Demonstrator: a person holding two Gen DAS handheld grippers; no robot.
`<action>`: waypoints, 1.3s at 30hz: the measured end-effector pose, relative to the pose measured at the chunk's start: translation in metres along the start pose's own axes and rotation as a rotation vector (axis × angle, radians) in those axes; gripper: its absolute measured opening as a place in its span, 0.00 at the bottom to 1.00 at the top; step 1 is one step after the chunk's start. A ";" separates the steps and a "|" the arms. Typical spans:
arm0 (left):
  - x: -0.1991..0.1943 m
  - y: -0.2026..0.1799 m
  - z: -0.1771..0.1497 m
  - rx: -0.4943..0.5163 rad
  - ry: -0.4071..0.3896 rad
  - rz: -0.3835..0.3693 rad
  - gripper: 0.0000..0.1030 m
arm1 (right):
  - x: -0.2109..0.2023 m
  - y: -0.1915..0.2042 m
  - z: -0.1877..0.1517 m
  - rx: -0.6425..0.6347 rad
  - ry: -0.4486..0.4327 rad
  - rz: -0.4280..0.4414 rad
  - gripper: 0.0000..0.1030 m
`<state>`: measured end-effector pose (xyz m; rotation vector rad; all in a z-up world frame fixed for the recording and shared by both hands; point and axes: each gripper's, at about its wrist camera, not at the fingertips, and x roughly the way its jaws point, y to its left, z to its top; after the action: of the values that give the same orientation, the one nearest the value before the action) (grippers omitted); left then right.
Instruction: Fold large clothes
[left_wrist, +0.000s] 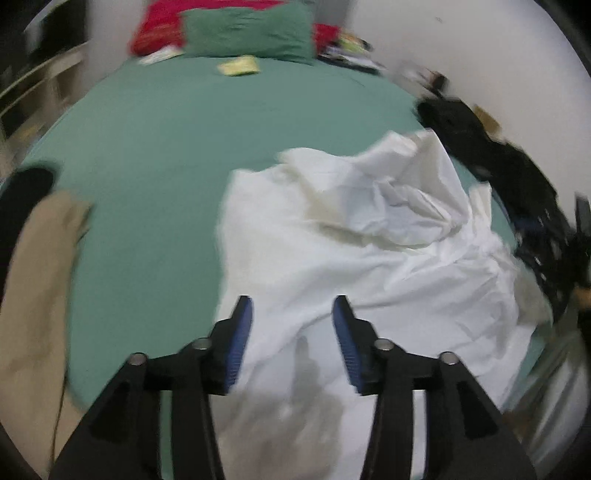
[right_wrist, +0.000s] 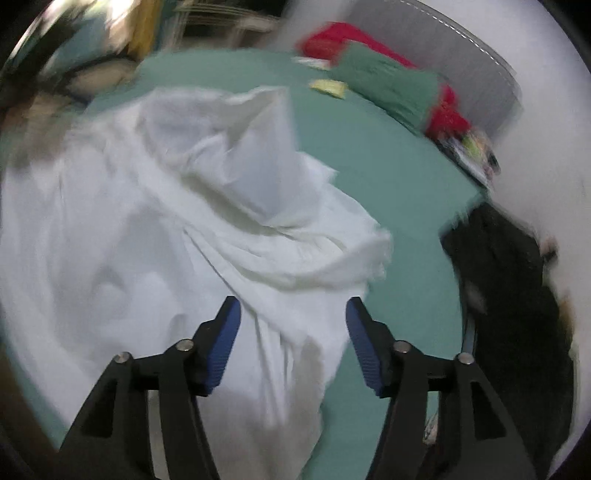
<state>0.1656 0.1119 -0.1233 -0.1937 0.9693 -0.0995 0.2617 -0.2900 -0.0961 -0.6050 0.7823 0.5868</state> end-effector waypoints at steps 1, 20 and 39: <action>-0.008 0.006 -0.007 -0.034 -0.010 0.013 0.54 | -0.007 -0.008 -0.007 0.095 0.011 0.020 0.62; 0.004 0.040 -0.094 -0.123 0.122 0.236 0.63 | -0.003 -0.019 -0.125 0.687 0.321 0.175 0.48; -0.079 0.056 -0.111 -0.241 0.076 0.138 0.04 | -0.076 -0.022 -0.141 0.688 0.294 0.264 0.03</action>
<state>0.0294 0.1672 -0.1324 -0.3454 1.0666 0.1379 0.1678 -0.4207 -0.1096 0.0544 1.2764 0.4299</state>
